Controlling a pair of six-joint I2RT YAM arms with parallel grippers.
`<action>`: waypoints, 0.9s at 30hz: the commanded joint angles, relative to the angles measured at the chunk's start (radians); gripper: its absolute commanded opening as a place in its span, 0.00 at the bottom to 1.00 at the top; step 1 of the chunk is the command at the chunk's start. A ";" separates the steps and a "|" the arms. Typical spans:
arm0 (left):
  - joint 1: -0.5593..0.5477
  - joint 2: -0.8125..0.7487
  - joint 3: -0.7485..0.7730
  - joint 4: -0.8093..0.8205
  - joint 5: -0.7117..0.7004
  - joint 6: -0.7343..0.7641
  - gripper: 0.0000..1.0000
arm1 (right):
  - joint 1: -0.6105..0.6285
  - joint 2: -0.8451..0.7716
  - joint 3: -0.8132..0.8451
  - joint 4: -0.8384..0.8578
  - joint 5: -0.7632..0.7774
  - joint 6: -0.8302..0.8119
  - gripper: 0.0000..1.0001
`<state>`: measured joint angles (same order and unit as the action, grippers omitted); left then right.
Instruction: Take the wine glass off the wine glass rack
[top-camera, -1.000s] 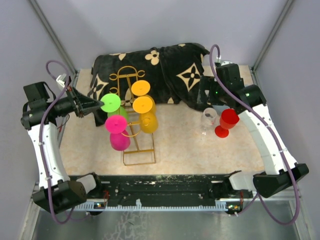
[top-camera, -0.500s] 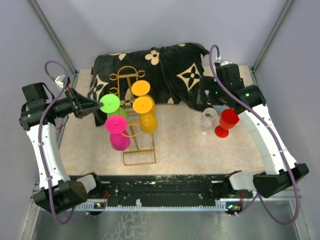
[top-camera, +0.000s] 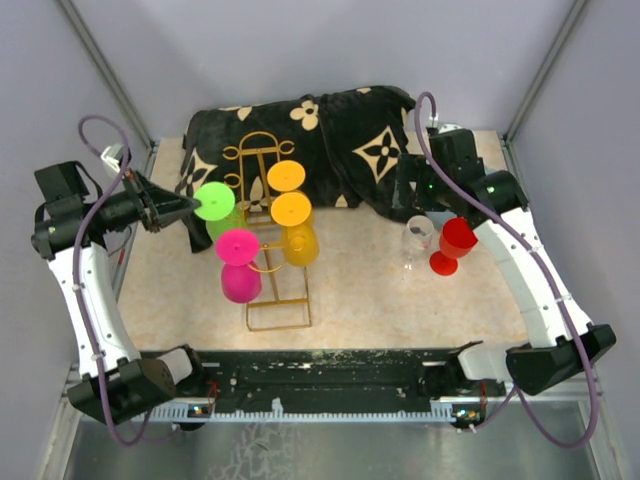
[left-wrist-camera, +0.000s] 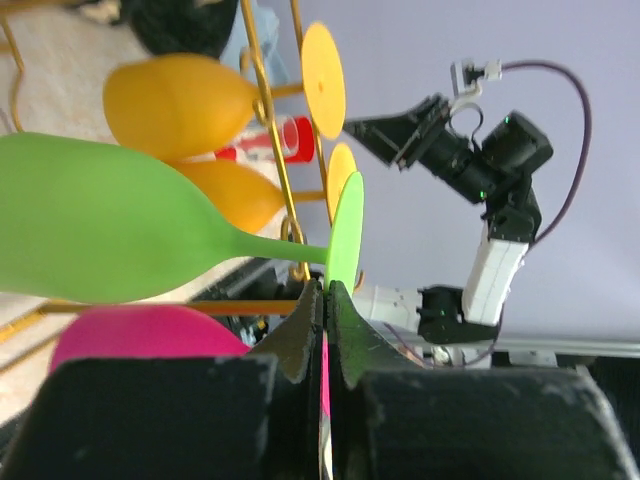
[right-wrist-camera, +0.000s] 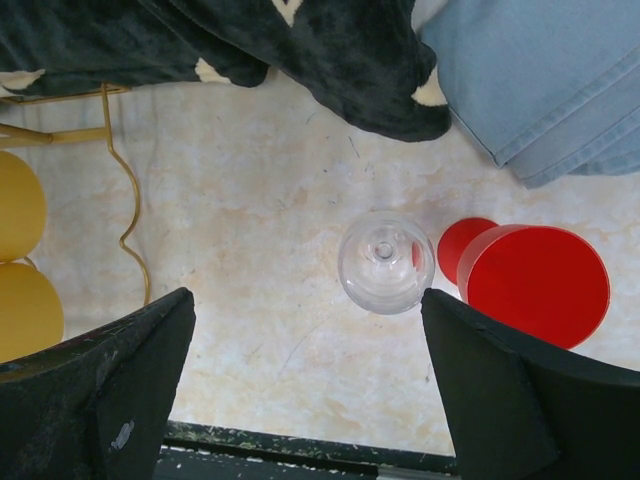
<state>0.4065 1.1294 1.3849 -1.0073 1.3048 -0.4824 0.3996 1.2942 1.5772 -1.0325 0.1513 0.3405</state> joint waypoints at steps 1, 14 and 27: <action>0.070 0.061 0.119 0.153 0.006 -0.013 0.00 | 0.007 -0.004 0.009 0.049 0.000 -0.013 0.95; 0.067 0.467 0.851 -0.038 -0.111 0.503 0.00 | 0.007 0.081 0.129 0.055 -0.025 -0.047 0.96; -0.681 0.346 0.692 0.329 -0.709 1.416 0.00 | -0.121 0.499 0.935 -0.189 -0.305 -0.068 0.96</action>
<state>-0.1711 1.5295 2.1292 -0.8410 0.7586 0.5529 0.3611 1.7451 2.3058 -1.1378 -0.0086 0.2642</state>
